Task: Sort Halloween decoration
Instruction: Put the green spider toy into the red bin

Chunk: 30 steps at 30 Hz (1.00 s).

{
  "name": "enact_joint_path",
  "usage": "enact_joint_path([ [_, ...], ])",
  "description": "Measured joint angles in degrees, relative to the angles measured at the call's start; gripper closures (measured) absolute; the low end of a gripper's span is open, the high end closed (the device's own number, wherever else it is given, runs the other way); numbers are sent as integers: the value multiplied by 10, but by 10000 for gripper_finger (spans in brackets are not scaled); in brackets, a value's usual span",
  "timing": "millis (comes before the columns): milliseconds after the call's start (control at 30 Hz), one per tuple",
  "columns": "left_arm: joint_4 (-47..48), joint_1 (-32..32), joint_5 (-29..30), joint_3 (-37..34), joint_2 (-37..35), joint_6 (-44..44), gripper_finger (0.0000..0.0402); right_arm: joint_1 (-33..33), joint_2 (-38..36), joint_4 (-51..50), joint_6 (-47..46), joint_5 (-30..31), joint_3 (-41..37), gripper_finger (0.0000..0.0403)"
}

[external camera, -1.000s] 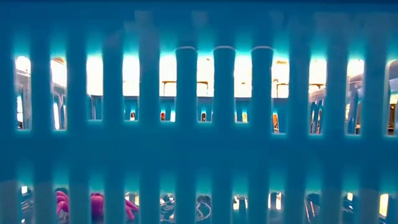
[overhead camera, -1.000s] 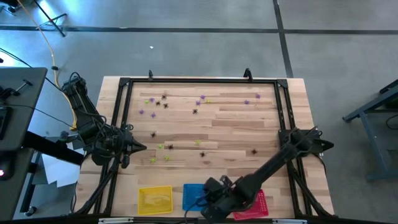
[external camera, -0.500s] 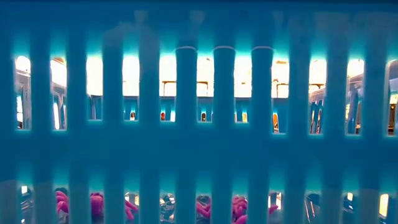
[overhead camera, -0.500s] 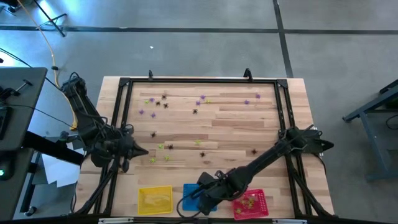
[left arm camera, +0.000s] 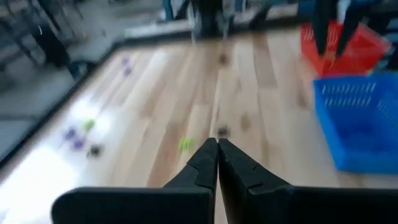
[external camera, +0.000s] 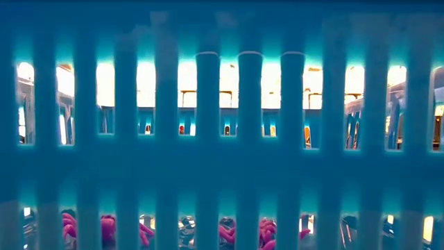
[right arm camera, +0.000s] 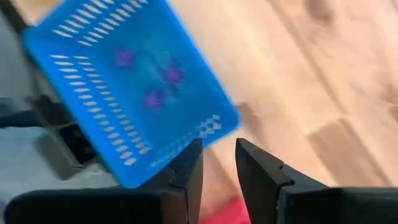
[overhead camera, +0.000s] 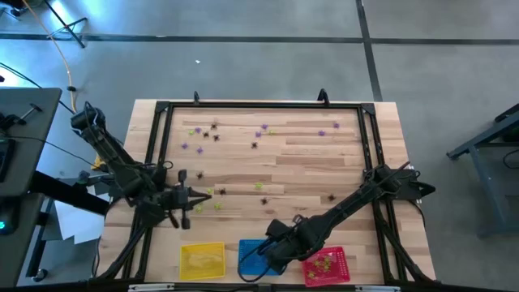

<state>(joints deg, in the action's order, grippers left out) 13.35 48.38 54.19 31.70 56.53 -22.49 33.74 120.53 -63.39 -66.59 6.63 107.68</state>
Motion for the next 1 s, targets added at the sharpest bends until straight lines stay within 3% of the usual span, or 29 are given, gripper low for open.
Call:
enact_joint_path([
  [167, 65, -58, -146, 0, 18, -87, 390, 4, 0, -53, 0, 3, 3, 311],
  [333, 90, -114, -235, 0, 28, -60, 354, 3, 0, -117, 0, -2, 3, 311],
  [467, 163, -157, -317, 0, 36, -65, 317, 0, 0, -147, 1, -2, 3, 311],
  [733, 212, -215, -334, 0, 68, -50, 259, -10, 0, -162, 26, -2, 3, 311],
  [1000, 205, -240, -336, 0, 139, -7, 243, -11, 0, -163, 24, -2, 3, 311],
])
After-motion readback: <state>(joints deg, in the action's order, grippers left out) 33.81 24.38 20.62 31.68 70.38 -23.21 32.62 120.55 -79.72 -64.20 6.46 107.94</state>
